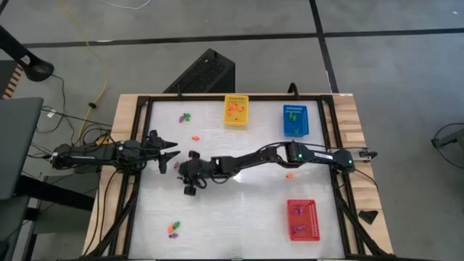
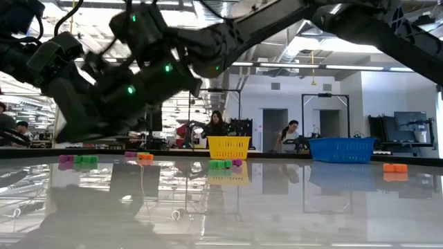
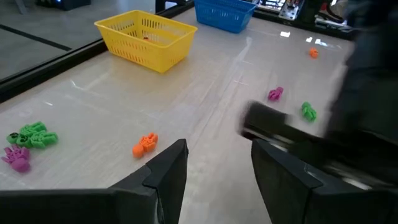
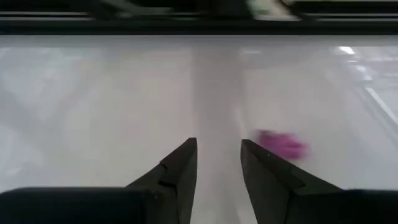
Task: Sort Halloween decoration
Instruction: Put the green skeleton toy into the blue bin
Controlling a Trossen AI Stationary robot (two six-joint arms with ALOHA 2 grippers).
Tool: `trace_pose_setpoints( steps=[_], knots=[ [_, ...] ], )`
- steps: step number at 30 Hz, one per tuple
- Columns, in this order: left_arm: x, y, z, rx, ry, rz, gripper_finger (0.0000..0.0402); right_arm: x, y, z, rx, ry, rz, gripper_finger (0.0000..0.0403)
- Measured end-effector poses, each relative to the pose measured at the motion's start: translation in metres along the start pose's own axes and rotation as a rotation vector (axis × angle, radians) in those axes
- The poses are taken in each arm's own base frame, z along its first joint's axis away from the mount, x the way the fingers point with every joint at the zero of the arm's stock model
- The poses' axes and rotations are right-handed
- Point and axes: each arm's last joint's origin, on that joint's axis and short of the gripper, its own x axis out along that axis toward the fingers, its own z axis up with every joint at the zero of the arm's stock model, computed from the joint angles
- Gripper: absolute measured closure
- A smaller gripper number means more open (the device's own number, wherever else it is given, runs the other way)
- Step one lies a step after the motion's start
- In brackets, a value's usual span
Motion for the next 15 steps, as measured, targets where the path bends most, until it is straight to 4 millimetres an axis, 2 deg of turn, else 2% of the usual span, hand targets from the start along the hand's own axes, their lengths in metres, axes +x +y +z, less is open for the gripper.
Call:
trace_pose_setpoints(
  steps=[5,11,15],
  knots=[
    [0.000,0.000,0.000,0.000,0.000,0.001,0.0233,0.003,-0.022,-0.003,0.013,0.027,-0.044,0.0222],
    [0.000,0.000,0.000,0.000,0.001,0.000,0.0233,0.004,-0.032,-0.002,0.045,0.022,-0.011,0.0162],
    [0.000,0.000,0.000,0.000,0.000,0.000,0.0233,0.004,-0.033,-0.003,0.049,0.032,0.060,0.0141]
  ],
)
